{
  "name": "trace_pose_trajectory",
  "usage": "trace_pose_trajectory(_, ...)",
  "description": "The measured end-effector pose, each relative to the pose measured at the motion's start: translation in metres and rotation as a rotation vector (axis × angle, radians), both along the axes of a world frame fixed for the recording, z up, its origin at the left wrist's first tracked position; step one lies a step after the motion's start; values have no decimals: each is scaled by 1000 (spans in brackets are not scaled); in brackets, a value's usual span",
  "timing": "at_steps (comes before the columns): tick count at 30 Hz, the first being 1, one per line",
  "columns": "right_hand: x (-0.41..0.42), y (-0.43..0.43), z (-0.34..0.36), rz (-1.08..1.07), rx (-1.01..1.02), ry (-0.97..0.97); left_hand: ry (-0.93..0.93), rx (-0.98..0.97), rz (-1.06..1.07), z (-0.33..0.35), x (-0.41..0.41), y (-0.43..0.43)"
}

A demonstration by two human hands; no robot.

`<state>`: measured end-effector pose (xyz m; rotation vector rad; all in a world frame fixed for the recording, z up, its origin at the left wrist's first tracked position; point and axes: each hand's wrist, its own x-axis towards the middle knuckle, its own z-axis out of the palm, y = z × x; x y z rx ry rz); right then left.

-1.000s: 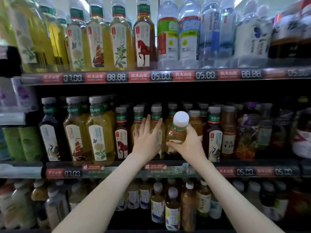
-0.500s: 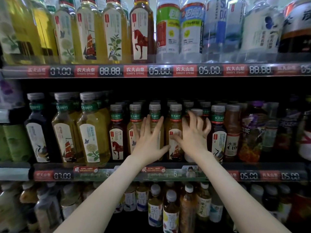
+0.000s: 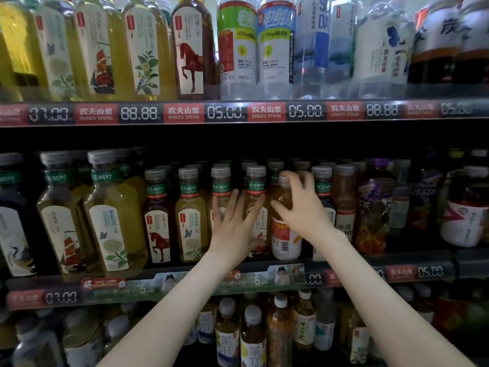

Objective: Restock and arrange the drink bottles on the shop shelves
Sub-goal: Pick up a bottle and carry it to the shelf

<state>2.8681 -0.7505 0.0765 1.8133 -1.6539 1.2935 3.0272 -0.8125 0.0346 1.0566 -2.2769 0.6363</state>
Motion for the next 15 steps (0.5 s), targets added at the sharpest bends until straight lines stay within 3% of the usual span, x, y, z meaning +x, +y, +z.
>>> trace_pose_trajectory(3,7,17,-13,112,-104,-38,29,11,11,-1,-3,2)
trace_pose_trajectory(6,19,35,-30,223,7,-125,55,59,-61,-7,-4,9)
trace_pose_trajectory(10,29,44,-58,318,12,-85,64,294,-217,-16,0,27)
trace_pose_trajectory(15,46,63,-48,401,-172,-229,381,367,-483,-20,8,50)
